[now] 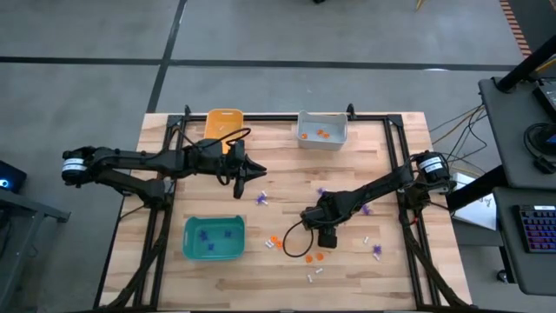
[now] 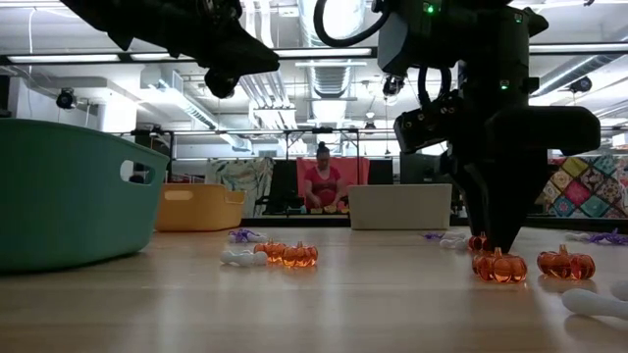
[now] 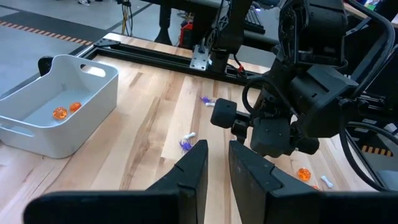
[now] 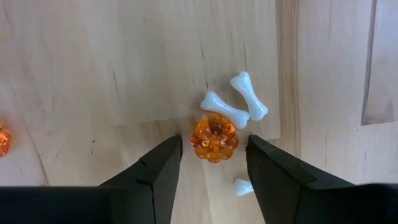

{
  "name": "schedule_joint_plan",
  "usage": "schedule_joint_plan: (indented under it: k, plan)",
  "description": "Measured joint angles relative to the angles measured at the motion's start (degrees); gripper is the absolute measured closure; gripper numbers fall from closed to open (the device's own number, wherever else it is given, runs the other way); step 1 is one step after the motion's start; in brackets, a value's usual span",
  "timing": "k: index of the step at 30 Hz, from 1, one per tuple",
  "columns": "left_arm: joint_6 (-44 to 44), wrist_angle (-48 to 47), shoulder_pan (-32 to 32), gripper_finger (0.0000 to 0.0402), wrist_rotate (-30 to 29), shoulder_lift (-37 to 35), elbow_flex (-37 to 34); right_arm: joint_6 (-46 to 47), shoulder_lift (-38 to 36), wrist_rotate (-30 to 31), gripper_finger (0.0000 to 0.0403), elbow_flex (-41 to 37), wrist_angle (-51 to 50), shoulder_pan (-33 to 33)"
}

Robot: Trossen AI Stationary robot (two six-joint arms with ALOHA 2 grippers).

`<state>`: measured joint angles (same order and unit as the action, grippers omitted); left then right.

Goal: Sort Halloween decoration
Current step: Put the orange pumpkin toy into the gray bin

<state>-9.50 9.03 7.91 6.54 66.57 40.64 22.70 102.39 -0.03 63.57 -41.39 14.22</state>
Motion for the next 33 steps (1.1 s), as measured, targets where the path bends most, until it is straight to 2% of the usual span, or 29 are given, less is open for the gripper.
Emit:
schedule_joint_plan:
  k: [6, 20, 33]
  plan:
    - [0.0, 0.0, 0.0, 0.0354, 0.0, 0.0, 0.0, -0.2, 0.0, 0.0, 0.0239, 0.0, 0.0, 0.0]
    - [0.0, 0.0, 0.0, 0.0354, 0.0, 0.0, 0.0, -0.8, 0.0, -0.4, 0.0305, 0.0, 0.0, 0.0]
    - [0.0, 0.0, 0.0, 0.0354, 0.0, 0.0, 0.0, -0.8, -2.4, 0.6, 0.031, -0.2, -1.0, -0.1]
